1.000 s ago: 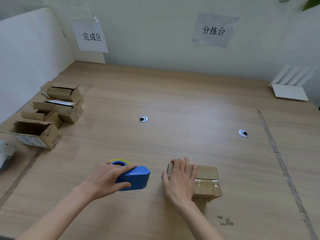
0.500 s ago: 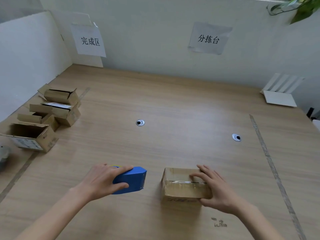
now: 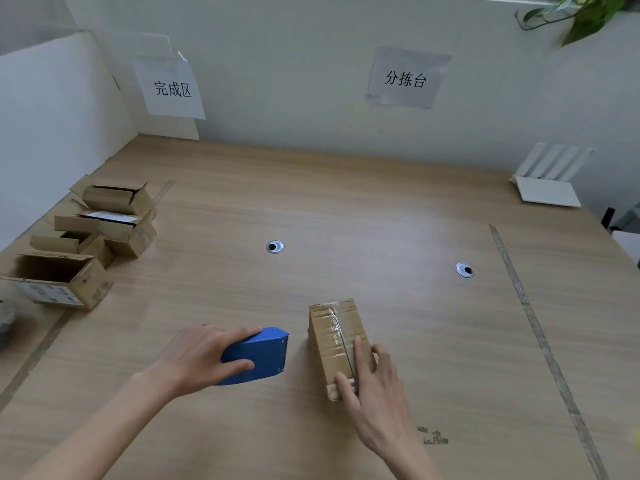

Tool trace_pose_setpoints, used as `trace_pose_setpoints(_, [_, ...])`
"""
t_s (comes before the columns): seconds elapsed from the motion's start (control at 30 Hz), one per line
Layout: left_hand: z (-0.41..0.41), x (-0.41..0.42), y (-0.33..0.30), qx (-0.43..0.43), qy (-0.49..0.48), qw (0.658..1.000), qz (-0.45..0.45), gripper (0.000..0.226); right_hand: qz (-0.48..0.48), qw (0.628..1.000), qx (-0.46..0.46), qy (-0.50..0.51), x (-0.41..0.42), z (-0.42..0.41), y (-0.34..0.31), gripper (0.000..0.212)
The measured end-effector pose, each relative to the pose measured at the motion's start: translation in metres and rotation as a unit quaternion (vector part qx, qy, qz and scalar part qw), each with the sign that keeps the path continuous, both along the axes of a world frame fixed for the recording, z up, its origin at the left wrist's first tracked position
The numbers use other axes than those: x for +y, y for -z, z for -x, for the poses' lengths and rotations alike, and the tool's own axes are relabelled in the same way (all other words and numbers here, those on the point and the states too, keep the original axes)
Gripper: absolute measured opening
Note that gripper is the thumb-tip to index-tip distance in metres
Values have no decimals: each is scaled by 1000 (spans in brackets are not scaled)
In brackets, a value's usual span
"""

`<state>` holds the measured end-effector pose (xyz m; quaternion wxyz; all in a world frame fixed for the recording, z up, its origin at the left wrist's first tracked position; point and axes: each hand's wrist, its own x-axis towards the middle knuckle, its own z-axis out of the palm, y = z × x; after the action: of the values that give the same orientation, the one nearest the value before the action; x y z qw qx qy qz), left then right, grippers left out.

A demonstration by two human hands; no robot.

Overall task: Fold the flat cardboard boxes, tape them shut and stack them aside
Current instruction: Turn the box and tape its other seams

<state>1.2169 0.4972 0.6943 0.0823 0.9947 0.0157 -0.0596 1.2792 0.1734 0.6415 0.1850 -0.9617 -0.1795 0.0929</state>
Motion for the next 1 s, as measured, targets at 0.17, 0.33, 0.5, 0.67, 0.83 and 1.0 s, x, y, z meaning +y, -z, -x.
trace_pose_setpoints(0.17, [7, 0, -1, -2, -7, 1000, -1, 59, 51, 998, -11, 25, 20, 8, 1, 70])
trace_pose_setpoints(0.33, [15, -4, -5, -18, -6, 1000, 12, 58, 68, 996, 18, 48, 40, 10, 5, 74])
trace_pose_setpoints(0.5, [26, -5, -18, -29, 1, 999, 34, 65, -17, 1000, 13, -2, 34, 3, -7, 70])
trace_pose_setpoints(0.67, [32, -11, -51, -68, 13, 995, 65, 58, -273, 948, 153, -54, 48, -3, -45, 52])
trace_pose_setpoints(0.83, [26, -15, -91, -77, 39, 991, 106, 57, -393, 838, 368, -87, 66, -6, -100, 43])
trace_pose_setpoints(1.0, [22, -13, -124, -94, 56, 990, 92, 57, -466, 778, 409, -104, 61, -2, -138, 38])
